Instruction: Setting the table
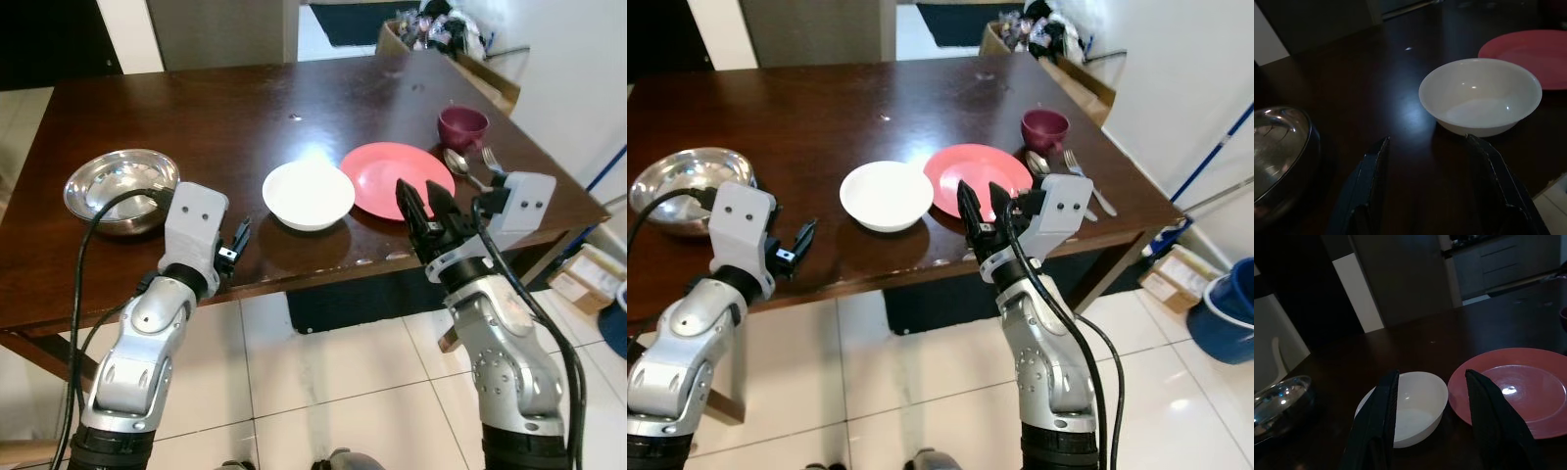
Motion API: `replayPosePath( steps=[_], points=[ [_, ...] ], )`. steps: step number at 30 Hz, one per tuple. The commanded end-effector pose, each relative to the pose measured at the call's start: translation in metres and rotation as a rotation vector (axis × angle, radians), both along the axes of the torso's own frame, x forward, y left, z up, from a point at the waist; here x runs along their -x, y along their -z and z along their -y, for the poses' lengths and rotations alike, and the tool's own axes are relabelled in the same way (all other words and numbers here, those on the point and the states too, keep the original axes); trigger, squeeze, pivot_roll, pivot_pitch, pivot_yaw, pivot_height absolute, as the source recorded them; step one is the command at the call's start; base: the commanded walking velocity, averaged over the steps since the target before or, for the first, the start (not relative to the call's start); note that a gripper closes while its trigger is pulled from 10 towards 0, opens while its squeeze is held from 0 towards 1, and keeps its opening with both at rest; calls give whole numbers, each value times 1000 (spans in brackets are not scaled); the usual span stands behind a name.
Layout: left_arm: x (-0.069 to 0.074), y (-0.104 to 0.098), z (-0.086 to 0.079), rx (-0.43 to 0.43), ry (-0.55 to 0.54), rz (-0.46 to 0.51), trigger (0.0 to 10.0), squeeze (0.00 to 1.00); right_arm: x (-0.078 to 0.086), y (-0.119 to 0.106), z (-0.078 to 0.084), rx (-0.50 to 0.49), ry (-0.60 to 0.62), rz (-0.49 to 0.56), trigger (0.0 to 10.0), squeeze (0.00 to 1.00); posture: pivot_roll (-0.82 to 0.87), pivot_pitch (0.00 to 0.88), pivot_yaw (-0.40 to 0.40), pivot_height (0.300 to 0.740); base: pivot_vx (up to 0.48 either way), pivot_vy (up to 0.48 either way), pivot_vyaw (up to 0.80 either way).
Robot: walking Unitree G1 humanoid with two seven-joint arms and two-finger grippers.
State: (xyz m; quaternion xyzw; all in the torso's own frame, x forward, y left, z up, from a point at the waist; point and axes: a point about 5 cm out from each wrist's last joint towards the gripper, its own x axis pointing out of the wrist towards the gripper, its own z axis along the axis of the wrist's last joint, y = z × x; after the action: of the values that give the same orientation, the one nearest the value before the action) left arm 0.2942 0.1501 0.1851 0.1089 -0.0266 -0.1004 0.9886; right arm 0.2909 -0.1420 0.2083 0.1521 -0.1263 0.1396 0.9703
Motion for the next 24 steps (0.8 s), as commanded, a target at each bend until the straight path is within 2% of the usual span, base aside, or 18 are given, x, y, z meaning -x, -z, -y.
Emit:
replayPosePath(
  steps=[1,7,11,24],
  points=[
    [0,7,-4,-8,-19,-34,10000,0,1,2,-2,-5,-8,-11,10000,0,-88,63,28,740,0,0,0],
    [-1,9,-5,-2,-26,-50,10000,0,0,2,-2,-4,-10,-11,10000,0,-88,61,28,740,0,0,0],
    [-2,9,-5,-2,-23,-52,10000,0,0,2,-2,-4,-11,-10,10000,0,-89,57,28,740,0,474,0],
    [2,5,0,4,14,-19,10000,0,1,2,-3,3,-24,-10,10000,0,-90,56,27,740,0,0,0]
  ],
)
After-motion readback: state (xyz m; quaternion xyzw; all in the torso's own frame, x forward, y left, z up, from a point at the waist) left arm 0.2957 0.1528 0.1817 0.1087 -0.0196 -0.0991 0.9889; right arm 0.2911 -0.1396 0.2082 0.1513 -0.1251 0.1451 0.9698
